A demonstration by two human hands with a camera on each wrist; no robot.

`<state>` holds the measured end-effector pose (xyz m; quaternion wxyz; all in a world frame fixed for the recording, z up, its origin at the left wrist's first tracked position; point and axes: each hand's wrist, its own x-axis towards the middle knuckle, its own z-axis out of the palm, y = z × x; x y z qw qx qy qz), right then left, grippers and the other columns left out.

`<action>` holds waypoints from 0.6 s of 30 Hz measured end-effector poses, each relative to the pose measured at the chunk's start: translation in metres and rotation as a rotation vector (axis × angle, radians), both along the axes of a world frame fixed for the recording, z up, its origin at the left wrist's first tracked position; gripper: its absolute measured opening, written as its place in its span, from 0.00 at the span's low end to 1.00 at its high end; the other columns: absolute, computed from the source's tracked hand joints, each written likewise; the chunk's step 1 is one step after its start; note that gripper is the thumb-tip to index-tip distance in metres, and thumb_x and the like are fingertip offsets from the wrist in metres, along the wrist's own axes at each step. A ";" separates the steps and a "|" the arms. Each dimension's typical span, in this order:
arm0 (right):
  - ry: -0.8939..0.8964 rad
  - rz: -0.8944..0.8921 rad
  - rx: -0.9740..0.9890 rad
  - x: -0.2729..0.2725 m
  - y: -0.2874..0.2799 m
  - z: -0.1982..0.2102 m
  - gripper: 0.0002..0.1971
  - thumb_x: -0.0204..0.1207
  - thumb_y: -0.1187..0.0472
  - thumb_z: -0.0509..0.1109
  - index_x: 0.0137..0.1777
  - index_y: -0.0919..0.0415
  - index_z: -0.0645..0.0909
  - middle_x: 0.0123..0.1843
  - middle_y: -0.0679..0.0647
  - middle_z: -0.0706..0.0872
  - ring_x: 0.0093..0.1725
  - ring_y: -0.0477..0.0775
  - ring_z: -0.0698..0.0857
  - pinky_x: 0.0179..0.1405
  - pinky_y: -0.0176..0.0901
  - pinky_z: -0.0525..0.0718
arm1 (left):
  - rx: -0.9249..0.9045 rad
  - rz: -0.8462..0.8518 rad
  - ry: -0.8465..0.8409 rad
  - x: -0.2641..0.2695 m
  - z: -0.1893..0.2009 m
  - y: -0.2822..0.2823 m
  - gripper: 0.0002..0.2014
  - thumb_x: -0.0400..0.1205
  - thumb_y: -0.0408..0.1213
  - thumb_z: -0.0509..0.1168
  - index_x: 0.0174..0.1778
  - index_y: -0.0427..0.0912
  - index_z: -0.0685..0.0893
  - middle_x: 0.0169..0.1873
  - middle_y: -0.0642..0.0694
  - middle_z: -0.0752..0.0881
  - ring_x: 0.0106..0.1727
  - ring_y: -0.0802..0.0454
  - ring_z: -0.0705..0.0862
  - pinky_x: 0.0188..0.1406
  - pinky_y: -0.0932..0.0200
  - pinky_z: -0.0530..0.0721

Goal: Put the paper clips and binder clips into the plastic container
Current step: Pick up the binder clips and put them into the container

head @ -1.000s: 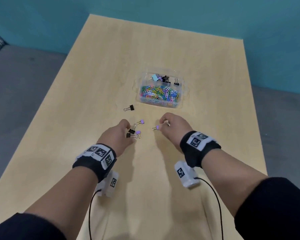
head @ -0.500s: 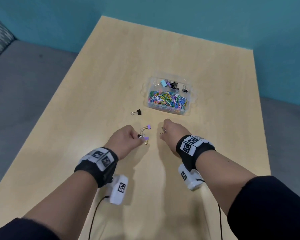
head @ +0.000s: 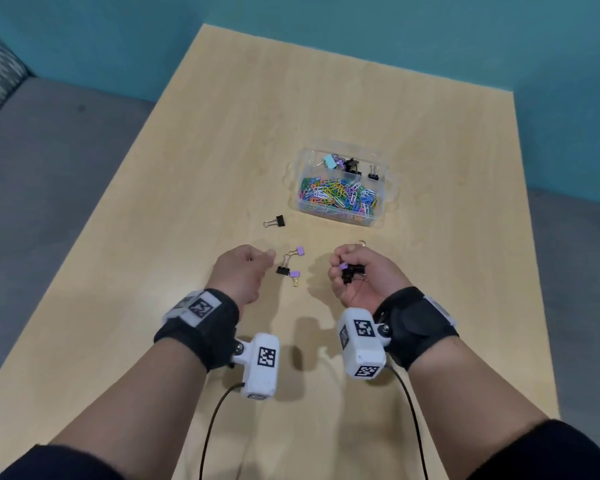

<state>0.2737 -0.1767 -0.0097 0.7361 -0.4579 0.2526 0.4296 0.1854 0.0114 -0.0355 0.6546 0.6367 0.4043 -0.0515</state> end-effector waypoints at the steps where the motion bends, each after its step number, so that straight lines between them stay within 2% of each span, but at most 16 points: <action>1: -0.045 0.062 -0.085 -0.003 0.005 -0.001 0.07 0.78 0.68 0.63 0.40 0.58 0.76 0.30 0.55 0.78 0.24 0.49 0.75 0.20 0.34 0.75 | 0.218 -0.116 0.058 0.005 -0.001 -0.003 0.14 0.77 0.47 0.69 0.35 0.41 0.79 0.27 0.47 0.77 0.24 0.50 0.71 0.25 0.59 0.67; 3: -0.252 0.275 -0.330 -0.007 0.015 -0.007 0.05 0.77 0.60 0.67 0.41 0.55 0.74 0.28 0.53 0.75 0.22 0.49 0.71 0.20 0.34 0.69 | 0.582 -0.345 0.161 0.013 0.001 -0.011 0.17 0.76 0.53 0.68 0.39 0.41 0.78 0.32 0.47 0.82 0.33 0.46 0.78 0.30 0.56 0.70; 4: -0.406 0.419 -0.474 -0.009 0.021 -0.009 0.07 0.74 0.55 0.69 0.41 0.54 0.73 0.29 0.53 0.76 0.23 0.51 0.71 0.21 0.36 0.68 | 0.692 -0.431 0.194 0.017 0.002 -0.014 0.18 0.75 0.55 0.68 0.41 0.42 0.76 0.34 0.47 0.82 0.36 0.44 0.79 0.31 0.55 0.70; 7: -0.861 0.852 -0.816 -0.014 0.038 -0.015 0.17 0.68 0.47 0.72 0.48 0.54 0.71 0.40 0.50 0.82 0.35 0.56 0.80 0.30 0.43 0.74 | 0.821 -0.570 0.269 0.027 0.000 -0.016 0.20 0.72 0.55 0.69 0.43 0.42 0.71 0.34 0.44 0.80 0.37 0.41 0.78 0.31 0.54 0.71; 9: -1.047 1.087 -0.929 -0.015 0.048 -0.016 0.21 0.69 0.45 0.72 0.51 0.54 0.67 0.39 0.53 0.82 0.37 0.60 0.82 0.32 0.46 0.77 | 0.826 -0.613 0.305 0.030 -0.001 -0.012 0.19 0.72 0.54 0.69 0.41 0.42 0.71 0.32 0.46 0.78 0.35 0.43 0.78 0.30 0.55 0.70; 12: -1.171 1.275 -1.011 -0.015 0.060 -0.019 0.17 0.73 0.51 0.69 0.49 0.55 0.63 0.39 0.58 0.82 0.35 0.64 0.82 0.27 0.47 0.74 | 0.821 -0.641 0.327 0.028 0.000 -0.006 0.16 0.73 0.50 0.68 0.38 0.43 0.72 0.32 0.46 0.78 0.33 0.46 0.77 0.27 0.55 0.68; 15: -1.211 1.358 -1.015 -0.015 0.068 -0.021 0.09 0.74 0.63 0.63 0.48 0.56 0.65 0.51 0.65 0.84 0.28 0.58 0.76 0.22 0.42 0.67 | 0.785 -0.620 0.354 0.025 -0.002 0.001 0.15 0.74 0.47 0.69 0.34 0.44 0.71 0.32 0.45 0.79 0.34 0.46 0.77 0.29 0.55 0.69; 16: -1.205 1.385 -1.004 -0.015 0.070 -0.020 0.08 0.73 0.66 0.62 0.47 0.57 0.65 0.52 0.66 0.83 0.27 0.57 0.75 0.22 0.42 0.66 | 0.765 -0.616 0.360 0.025 -0.002 0.003 0.13 0.74 0.45 0.68 0.34 0.44 0.71 0.33 0.45 0.79 0.35 0.44 0.78 0.31 0.55 0.71; 18: -1.177 1.430 -0.984 -0.015 0.072 -0.016 0.07 0.73 0.68 0.61 0.47 0.59 0.66 0.44 0.63 0.82 0.29 0.57 0.76 0.22 0.42 0.67 | 0.746 -0.612 0.361 0.026 -0.004 0.004 0.10 0.74 0.40 0.66 0.34 0.44 0.71 0.35 0.43 0.80 0.38 0.42 0.79 0.34 0.55 0.74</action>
